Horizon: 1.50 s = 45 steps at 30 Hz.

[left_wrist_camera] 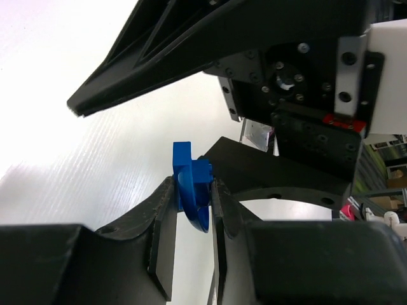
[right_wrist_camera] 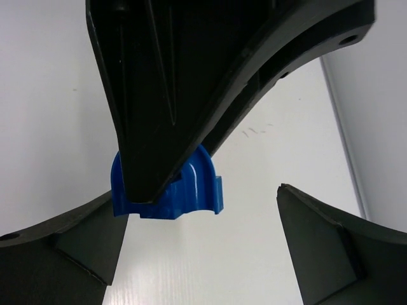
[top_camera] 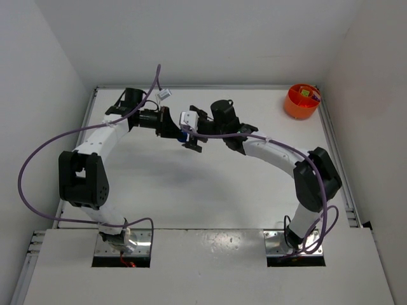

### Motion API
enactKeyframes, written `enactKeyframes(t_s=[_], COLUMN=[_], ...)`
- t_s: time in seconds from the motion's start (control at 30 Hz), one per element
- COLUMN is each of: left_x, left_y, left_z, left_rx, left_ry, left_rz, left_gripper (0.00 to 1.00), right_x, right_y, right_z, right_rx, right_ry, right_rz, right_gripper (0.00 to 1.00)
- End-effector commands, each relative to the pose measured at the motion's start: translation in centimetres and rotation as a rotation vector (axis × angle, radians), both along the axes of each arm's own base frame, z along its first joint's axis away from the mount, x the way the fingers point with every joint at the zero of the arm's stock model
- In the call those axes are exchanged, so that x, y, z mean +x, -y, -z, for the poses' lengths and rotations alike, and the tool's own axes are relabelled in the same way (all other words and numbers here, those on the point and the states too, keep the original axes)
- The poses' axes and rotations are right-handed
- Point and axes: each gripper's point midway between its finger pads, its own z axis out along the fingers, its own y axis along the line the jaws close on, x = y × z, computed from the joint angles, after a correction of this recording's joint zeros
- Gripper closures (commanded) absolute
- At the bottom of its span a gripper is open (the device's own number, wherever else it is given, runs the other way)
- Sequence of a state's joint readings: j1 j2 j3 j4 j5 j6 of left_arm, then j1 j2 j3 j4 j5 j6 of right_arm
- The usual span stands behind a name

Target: Sort the legos into containers by color

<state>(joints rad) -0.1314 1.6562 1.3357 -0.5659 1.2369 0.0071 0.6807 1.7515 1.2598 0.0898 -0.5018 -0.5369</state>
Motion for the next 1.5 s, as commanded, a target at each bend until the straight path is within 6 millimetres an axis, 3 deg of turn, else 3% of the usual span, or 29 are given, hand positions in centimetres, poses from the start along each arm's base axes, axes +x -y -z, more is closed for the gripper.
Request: enactKeyframes(t_s=[0.0, 0.2, 0.47, 0.5, 0.77, 1.07, 1.23, 1.3, 1.33, 1.37, 1.47], left_x=[0.0, 0.4, 1.1, 1.4, 1.8, 1.5, 1.4, 1.4, 1.6, 1.8, 2.1], left_y=[0.2, 0.0, -1.0, -1.3, -1.7, -1.7, -1.7, -1.8, -1.9, -2.2, -2.8], left_z=[-0.4, 0.3, 1.3, 1.6, 2.0, 2.0, 2.3, 2.2, 2.4, 2.5, 2.4], left_rx=[-0.011, -0.009, 0.001, 0.002, 0.010, 0.011, 0.012, 0.022, 0.031, 0.039, 0.062], left_ry=[0.049, 0.029, -0.006, -0.015, -0.034, -0.036, -0.045, -0.035, -0.034, -0.033, 0.001], left_rz=[0.018, 0.008, -0.027, -0.036, -0.056, -0.056, -0.056, -0.065, -0.072, -0.088, -0.114], left_gripper=[0.92, 0.92, 0.92, 0.92, 0.92, 0.92, 0.54, 0.47, 0.31, 0.21, 0.02], right_x=[0.6, 0.1, 0.2, 0.2, -0.1, -0.1, 0.1, 0.3, 0.1, 0.2, 1.0], right_y=[-0.4, -0.8, -1.1, -1.1, -1.5, -1.9, -2.0, -1.9, -1.7, -1.7, -0.3], right_z=[-5.0, -5.0, -5.7, -6.7, -6.8, -6.4, -6.2, -6.1, -6.4, -6.4, -6.7], right_rx=[0.101, 0.104, 0.123, 0.143, 0.148, 0.138, 0.132, 0.129, 0.132, 0.130, 0.133], right_ry=[0.132, 0.130, 0.161, 0.186, 0.202, 0.193, 0.185, 0.188, 0.178, 0.180, 0.164], right_rz=[0.020, 0.002, -0.010, -0.010, -0.021, -0.043, -0.043, -0.030, -0.027, -0.018, 0.037], right_gripper=[0.04, 0.08, 0.26, 0.27, 0.44, 0.53, 0.68, 0.70, 0.72, 0.73, 0.78])
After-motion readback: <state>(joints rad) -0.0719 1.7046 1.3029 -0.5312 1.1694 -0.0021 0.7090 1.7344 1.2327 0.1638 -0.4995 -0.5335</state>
